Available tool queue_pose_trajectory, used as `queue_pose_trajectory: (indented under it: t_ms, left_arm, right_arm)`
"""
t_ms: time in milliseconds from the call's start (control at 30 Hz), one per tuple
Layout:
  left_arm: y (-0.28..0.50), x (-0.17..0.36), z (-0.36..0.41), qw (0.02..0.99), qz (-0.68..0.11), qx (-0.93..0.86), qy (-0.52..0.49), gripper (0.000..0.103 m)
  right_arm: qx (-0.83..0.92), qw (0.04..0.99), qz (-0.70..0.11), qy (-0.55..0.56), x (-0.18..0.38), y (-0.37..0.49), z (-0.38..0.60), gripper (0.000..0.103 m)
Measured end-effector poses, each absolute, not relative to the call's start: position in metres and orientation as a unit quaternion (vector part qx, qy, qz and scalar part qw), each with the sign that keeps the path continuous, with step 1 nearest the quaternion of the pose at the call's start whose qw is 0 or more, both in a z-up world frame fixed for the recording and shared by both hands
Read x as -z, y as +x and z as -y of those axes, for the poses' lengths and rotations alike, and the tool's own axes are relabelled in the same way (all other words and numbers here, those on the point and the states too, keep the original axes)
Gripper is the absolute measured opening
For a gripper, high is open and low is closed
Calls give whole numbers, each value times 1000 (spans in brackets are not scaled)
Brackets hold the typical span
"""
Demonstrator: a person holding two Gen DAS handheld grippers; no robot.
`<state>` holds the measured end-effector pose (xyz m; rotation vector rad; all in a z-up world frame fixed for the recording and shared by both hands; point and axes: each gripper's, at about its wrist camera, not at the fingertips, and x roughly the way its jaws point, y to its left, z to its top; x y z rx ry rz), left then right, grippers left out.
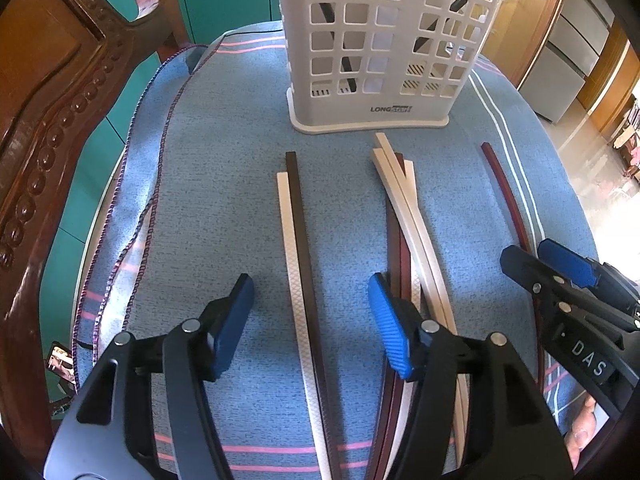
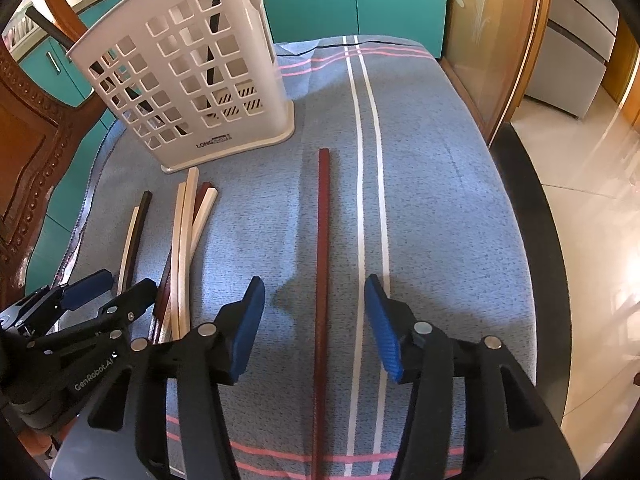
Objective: Organize utensils
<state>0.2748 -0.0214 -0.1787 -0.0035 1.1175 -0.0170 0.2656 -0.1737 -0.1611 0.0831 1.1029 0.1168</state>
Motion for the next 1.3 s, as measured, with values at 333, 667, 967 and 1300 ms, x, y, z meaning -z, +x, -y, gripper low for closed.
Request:
queue_pose_trajectory:
  t_ms: [333,667,967,1300]
  left_arm:
    - [274,179,17,848,-530,6,-2,68]
    - [277,175,-7,848,-529,3,-30,15]
    - [273,170,-17,848,-528,-12,-42,15]
    - [280,164,-44,847,-524,-18,-84,25]
  right_arm:
    - [-55,850,-522,43,161,266,177,53]
    - [-55,850,-522,41,161,267,178,53]
    - [-53,849,-523,44,161,267,177,53]
    - [-54,851,-520,56,159,266,181,53]
